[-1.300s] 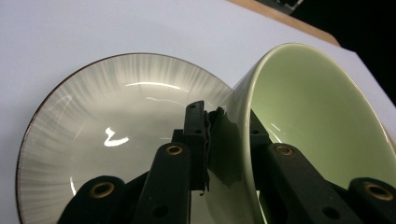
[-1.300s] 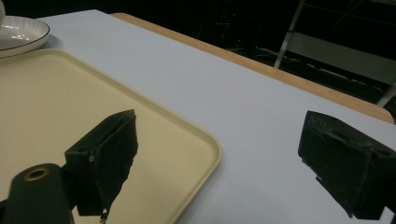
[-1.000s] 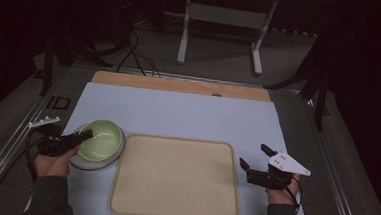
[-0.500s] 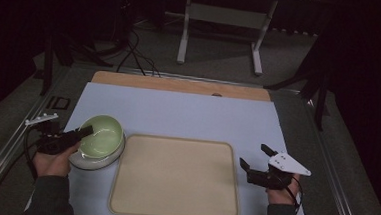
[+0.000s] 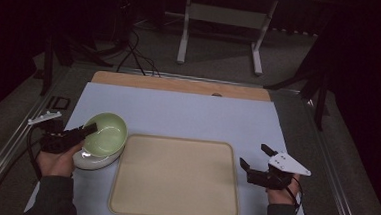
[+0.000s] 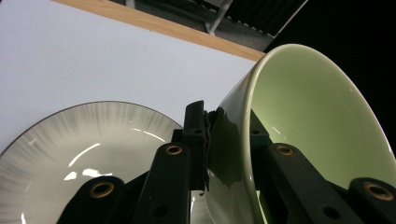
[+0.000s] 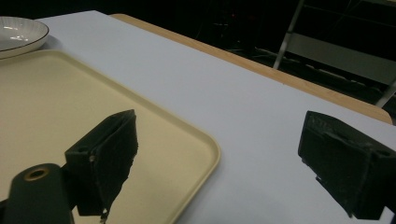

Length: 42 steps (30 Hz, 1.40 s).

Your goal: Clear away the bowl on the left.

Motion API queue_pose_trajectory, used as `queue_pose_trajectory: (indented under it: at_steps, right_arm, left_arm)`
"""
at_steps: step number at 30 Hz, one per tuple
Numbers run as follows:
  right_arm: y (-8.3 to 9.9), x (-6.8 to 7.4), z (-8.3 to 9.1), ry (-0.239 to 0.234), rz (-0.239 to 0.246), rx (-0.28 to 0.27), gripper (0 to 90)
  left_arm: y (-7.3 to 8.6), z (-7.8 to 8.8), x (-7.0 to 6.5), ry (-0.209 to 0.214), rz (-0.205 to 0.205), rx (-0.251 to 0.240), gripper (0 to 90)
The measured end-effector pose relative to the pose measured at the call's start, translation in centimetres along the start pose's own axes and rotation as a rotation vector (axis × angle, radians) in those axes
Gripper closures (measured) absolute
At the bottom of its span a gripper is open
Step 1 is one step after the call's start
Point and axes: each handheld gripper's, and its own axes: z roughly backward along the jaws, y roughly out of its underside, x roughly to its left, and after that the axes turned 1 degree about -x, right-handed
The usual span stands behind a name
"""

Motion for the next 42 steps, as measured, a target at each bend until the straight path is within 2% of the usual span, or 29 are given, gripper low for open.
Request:
queue_pose_trajectory:
  at_steps: [25,36,42]
  right_arm:
    - [0.0,0.0,0.0,0.001,0.002,0.002,11.5]
    - [0.0,0.1,0.0,-0.001,0.003,0.004,11.5]
    - [0.0,0.1,-0.1,-0.002,0.005,0.004,11.5]
  left_arm:
    - [0.1,-1.0,-1.9,0.027,-0.039,-0.009,79.0]
    - [0.2,-1.7,-2.7,0.047,-0.063,0.0,78.9]
    - [0.6,-2.5,-3.5,0.051,-0.083,0.026,78.8]
